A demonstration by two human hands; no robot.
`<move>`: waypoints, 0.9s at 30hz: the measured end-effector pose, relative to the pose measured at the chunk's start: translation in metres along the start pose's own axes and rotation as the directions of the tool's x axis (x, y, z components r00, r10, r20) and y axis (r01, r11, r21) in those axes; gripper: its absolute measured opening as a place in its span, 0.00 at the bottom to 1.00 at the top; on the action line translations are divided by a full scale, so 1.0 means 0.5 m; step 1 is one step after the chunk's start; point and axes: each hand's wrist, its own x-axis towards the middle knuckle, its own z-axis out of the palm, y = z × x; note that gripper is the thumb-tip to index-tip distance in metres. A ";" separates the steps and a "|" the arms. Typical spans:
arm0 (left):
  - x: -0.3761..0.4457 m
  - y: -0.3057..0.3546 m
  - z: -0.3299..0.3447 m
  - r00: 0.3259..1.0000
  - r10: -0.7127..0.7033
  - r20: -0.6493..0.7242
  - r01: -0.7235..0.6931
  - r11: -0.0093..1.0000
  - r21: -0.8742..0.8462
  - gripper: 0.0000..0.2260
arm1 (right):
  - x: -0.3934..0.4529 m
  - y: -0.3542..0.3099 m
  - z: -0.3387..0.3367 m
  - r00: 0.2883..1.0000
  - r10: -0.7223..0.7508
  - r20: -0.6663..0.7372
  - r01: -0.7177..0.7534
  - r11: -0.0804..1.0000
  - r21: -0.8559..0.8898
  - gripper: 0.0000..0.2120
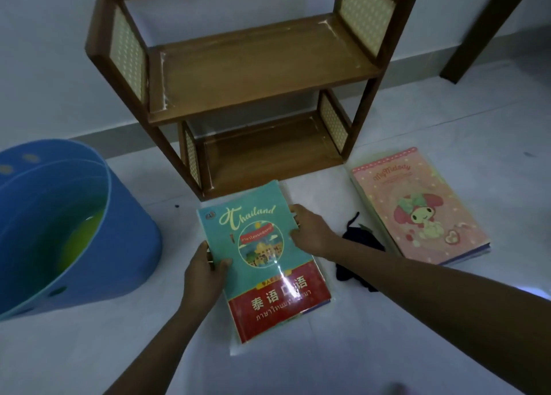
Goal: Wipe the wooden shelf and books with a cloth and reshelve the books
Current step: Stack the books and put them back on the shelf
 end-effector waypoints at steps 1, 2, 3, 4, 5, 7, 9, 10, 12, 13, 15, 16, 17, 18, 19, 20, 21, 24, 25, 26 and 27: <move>0.006 -0.008 0.005 1.000 0.015 0.004 -0.015 1.000 0.022 0.12 | 0.003 0.008 0.010 0.999 0.012 0.030 -0.011 1.000 -0.017 0.19; 0.016 -0.019 0.011 1.000 0.026 0.011 -0.027 0.998 0.053 0.10 | 0.006 0.017 0.018 0.999 0.018 0.048 -0.017 0.999 -0.029 0.20; 0.023 -0.029 0.013 0.999 0.031 0.023 -0.033 0.995 0.093 0.10 | 0.009 0.025 0.026 0.998 0.016 0.056 -0.013 0.999 -0.046 0.21; 0.028 -0.036 0.014 0.999 0.021 0.041 -0.026 0.991 0.131 0.10 | 0.010 0.032 0.030 0.998 0.011 0.061 -0.006 0.997 -0.077 0.22; 0.036 -0.051 0.015 0.999 0.009 0.053 -0.018 0.984 0.176 0.13 | 0.011 0.040 0.030 0.998 0.010 0.069 -0.001 0.992 -0.128 0.23; 0.037 -0.060 0.013 1.000 -0.009 0.023 0.000 0.934 0.357 0.22 | 0.010 0.053 0.020 0.997 -0.024 0.070 0.038 0.979 -0.203 0.29; 0.025 -0.033 0.021 0.996 0.046 -0.076 -0.004 0.875 0.485 0.25 | -0.004 0.063 -0.028 0.998 -0.069 -0.005 0.067 0.980 -0.187 0.30; 0.015 0.001 0.028 0.989 0.109 -0.099 -0.048 0.874 0.483 0.25 | -0.011 0.075 -0.063 0.992 -0.085 -0.098 0.066 0.982 -0.178 0.29; 0.011 0.072 0.060 0.971 0.228 -0.069 -0.189 0.914 0.358 0.24 | -0.030 0.111 -0.156 0.947 -0.082 -0.310 0.011 0.974 -0.225 0.27; 0.014 0.108 0.084 0.964 0.262 -0.037 -0.242 0.930 0.276 0.22 | -0.035 0.138 -0.203 0.920 -0.042 -0.390 -0.067 0.963 -0.261 0.27; 0.030 0.173 0.153 0.947 0.307 0.095 -0.320 0.928 0.193 0.20 | -0.048 0.193 -0.292 0.859 0.119 -0.499 -0.285 0.919 -0.272 0.28; 0.039 0.203 0.191 0.936 0.300 0.182 -0.331 0.927 0.174 0.20 | -0.052 0.220 -0.324 0.825 0.214 -0.522 -0.389 0.886 -0.251 0.27; 0.047 0.236 0.235 0.918 0.277 0.282 -0.328 0.932 0.153 0.20 | -0.060 0.246 -0.353 0.788 0.301 -0.537 -0.480 0.847 -0.229 0.27; 0.053 0.259 0.277 0.893 0.240 0.380 -0.314 0.938 0.144 0.20 | -0.065 0.266 -0.370 0.756 0.365 -0.543 -0.543 0.813 -0.209 0.26; 0.053 0.286 0.312 0.862 0.204 0.465 -0.297 0.945 0.137 0.19 | -0.068 0.283 -0.381 0.732 0.410 -0.544 -0.583 0.790 -0.190 0.25; 0.051 0.308 0.352 0.828 0.169 0.534 -0.276 0.953 0.126 0.16 | -0.071 0.301 -0.389 0.716 0.442 -0.540 -0.606 0.778 -0.168 0.26; 0.049 0.326 0.384 0.802 0.133 0.582 -0.246 0.962 0.120 0.13 | -0.070 0.313 -0.390 0.708 0.463 -0.533 -0.616 0.774 -0.147 0.27; 0.041 0.365 0.459 0.772 0.049 0.634 -0.154 0.982 0.112 0.14 | -0.054 0.351 -0.382 0.707 0.484 -0.516 -0.611 0.785 -0.100 0.27; 0.041 0.372 0.477 0.780 0.016 0.626 -0.095 0.991 0.093 0.16 | -0.050 0.359 -0.378 0.699 0.484 -0.526 -0.613 0.785 -0.092 0.26; 0.042 0.377 0.491 0.793 -0.034 0.608 -0.016 0.997 0.076 0.18 | -0.046 0.366 -0.377 0.685 0.486 -0.543 -0.619 0.782 -0.081 0.26; 0.041 0.380 0.501 0.804 -0.081 0.589 0.062 0.997 0.054 0.17 | -0.045 0.366 -0.377 0.668 0.490 -0.560 -0.625 0.778 -0.064 0.27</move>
